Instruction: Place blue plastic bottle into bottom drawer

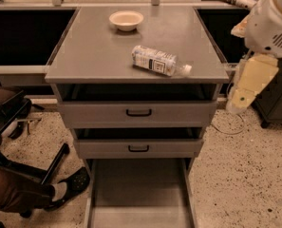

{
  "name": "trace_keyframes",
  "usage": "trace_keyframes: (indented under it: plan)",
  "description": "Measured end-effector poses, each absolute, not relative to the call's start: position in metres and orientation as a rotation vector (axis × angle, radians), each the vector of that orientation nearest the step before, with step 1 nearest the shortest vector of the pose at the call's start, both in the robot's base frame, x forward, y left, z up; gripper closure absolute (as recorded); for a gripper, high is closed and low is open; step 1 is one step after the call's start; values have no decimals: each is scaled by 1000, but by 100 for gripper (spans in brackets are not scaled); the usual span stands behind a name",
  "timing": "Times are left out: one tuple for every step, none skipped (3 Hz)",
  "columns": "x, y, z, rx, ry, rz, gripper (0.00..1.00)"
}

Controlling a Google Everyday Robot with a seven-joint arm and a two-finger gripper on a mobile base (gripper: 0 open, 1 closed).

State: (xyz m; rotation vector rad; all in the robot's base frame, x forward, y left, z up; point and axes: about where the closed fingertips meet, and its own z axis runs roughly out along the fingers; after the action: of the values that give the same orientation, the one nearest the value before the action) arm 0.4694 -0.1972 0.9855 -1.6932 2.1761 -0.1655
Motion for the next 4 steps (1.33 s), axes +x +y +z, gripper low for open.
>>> trace_keyframes:
  plan:
    - [533, -170, 987, -1622, 2131, -195, 0]
    - [533, -170, 987, -1622, 2131, -196, 0]
    - [561, -160, 975, -1615, 2108, -153, 0]
    - [604, -137, 960, -1607, 2039, -58, 0]
